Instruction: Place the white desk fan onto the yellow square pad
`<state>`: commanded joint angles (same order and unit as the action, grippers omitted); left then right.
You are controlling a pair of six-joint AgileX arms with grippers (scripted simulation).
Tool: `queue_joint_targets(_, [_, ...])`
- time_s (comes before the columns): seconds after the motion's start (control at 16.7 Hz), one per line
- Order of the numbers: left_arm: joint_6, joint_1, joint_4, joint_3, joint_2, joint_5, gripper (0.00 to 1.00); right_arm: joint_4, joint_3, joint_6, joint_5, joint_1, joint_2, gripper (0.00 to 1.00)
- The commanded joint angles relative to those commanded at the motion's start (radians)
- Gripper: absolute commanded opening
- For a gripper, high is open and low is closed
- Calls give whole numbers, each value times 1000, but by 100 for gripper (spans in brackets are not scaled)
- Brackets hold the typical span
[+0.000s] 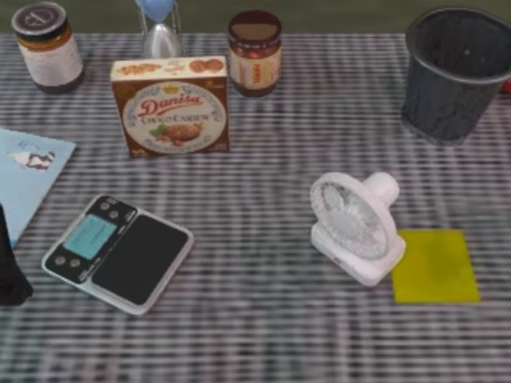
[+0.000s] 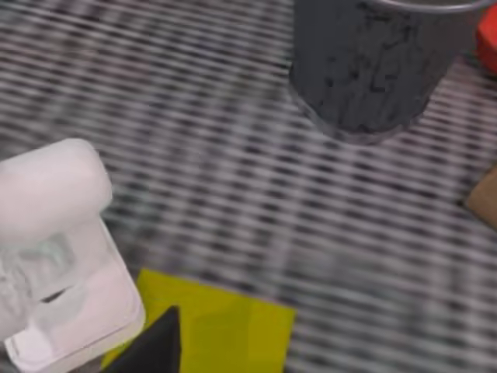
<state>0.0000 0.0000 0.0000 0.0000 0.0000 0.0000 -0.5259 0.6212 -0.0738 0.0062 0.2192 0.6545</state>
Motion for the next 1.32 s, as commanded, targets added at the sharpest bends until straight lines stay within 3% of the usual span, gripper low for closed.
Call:
queue_joint_targets(0.48, [0, 0, 0, 0, 0, 0, 100, -560, 808, -45, 6, 241, 811, 100])
queue_joint_targets(0.78, [0, 0, 0, 0, 0, 0, 100, -837, 1201, -65, 13, 353, 1217, 100])
queue_joint_targets(1.02, [0, 0, 0, 0, 0, 0, 100, -968, 1363, -76, 17, 402, 1393, 100])
queue_joint_targets(1.32, [0, 0, 0, 0, 0, 0, 100, -990, 1385, -78, 18, 409, 1418, 100])
